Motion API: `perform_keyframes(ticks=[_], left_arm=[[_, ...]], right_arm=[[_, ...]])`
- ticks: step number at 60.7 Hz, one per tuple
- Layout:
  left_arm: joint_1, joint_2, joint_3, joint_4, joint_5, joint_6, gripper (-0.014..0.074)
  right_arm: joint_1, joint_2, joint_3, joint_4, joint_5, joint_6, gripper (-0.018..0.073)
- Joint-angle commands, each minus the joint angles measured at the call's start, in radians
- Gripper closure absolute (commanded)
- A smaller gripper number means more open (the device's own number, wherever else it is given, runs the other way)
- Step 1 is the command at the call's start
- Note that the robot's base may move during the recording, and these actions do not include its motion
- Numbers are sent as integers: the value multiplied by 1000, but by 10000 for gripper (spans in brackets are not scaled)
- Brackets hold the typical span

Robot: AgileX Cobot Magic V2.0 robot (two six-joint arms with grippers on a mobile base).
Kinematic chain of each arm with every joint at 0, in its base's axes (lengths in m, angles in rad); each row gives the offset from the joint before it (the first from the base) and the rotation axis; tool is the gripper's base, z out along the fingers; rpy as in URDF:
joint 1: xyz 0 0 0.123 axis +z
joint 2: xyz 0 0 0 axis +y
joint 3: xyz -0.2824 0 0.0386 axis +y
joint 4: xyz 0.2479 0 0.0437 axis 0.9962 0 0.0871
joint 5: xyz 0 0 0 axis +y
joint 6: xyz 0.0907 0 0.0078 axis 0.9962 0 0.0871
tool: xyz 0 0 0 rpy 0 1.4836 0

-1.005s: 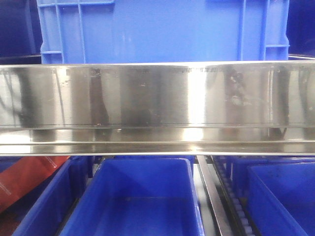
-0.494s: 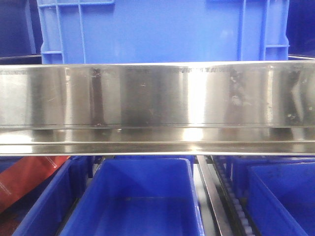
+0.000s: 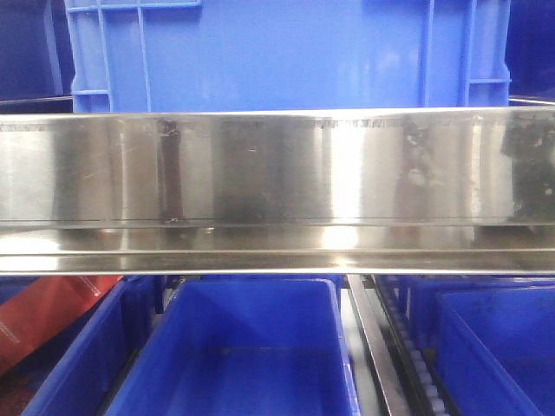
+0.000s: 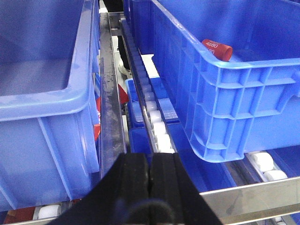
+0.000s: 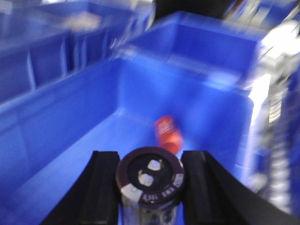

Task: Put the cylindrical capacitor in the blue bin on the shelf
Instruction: 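Move the right gripper over the same bin and release the capacitor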

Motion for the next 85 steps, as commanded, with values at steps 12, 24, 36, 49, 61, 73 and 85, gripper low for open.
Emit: perform_keyframes(ticks=[12,24,36,49,61,73,85], left_arm=[[1,-7,1,-9,-12,-9,708],[1,-7,1,-9,-12,-9,708],[1,-7,1,-9,-12,-9,708],[1,-7,1,-9,-12,-9,708],[1,-7,1,-9,-14,-9,708],[1,-7,1,-9,-14,-9,708],[1,-7,1,-9,-22,-9,708]], right_arm=[[2,202,-103,13,78,-8,686],[2,247,-103,13,112,-8,467],[2,241,-103,13,114,-8,105],[2,198,-103,13,132,-8,114],[-5,91,-103,13,131,-8,365],[-57,-63,-53,6,131,-8,645],[-137,-249,145,6,96,-8,720]])
